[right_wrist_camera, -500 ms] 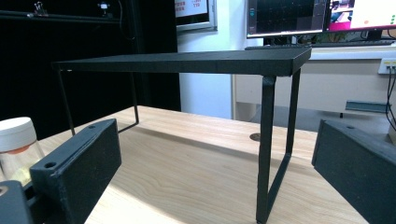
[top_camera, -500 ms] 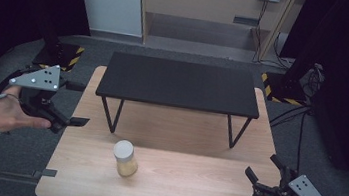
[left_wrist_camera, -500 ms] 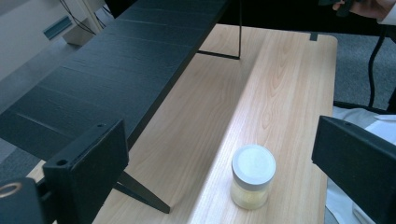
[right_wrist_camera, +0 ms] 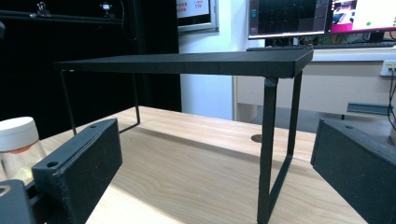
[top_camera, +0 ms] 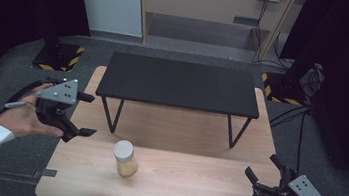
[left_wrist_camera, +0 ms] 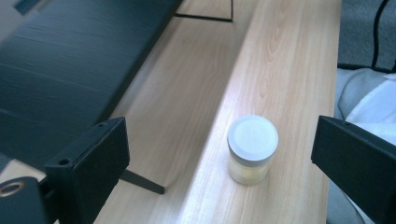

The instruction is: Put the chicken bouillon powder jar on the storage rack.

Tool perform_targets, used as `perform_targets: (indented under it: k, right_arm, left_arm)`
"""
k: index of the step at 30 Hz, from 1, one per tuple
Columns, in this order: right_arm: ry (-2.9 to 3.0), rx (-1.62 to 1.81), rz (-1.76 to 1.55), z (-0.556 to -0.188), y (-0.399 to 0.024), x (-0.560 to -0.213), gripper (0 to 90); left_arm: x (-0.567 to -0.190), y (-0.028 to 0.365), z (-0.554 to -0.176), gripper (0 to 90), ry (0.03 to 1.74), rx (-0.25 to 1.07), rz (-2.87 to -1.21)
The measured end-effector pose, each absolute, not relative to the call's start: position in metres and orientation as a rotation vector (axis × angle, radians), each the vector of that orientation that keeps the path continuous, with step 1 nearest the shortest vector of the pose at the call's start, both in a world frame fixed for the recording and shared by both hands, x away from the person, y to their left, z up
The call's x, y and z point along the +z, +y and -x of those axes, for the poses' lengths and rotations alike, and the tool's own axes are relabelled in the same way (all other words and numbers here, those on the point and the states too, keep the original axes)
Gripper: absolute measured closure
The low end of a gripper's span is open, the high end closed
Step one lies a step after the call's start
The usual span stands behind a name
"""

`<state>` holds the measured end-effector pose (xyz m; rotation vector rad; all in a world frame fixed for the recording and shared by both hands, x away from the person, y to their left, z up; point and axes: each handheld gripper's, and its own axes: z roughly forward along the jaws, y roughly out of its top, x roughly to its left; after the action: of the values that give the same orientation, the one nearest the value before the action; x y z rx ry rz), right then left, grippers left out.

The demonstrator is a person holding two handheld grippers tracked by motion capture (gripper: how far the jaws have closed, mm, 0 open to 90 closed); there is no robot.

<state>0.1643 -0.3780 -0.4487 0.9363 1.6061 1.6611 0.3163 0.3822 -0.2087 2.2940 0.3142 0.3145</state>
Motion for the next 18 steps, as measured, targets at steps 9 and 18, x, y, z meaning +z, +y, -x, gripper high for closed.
perform_targets:
  k: [9, 18]
  right_arm:
    - [1.603, 1.662, -0.922, -0.163, -0.378, -0.449, 2.7]
    - [1.607, 1.659, -0.917, -0.163, -0.378, -0.448, 2.7]
  left_arm:
    - [-0.252, 0.359, -0.334, 3.4, 0.293, 0.232, -2.362]
    - [-0.288, 0.333, -0.349, 3.6, 0.25, 0.164, -2.412]
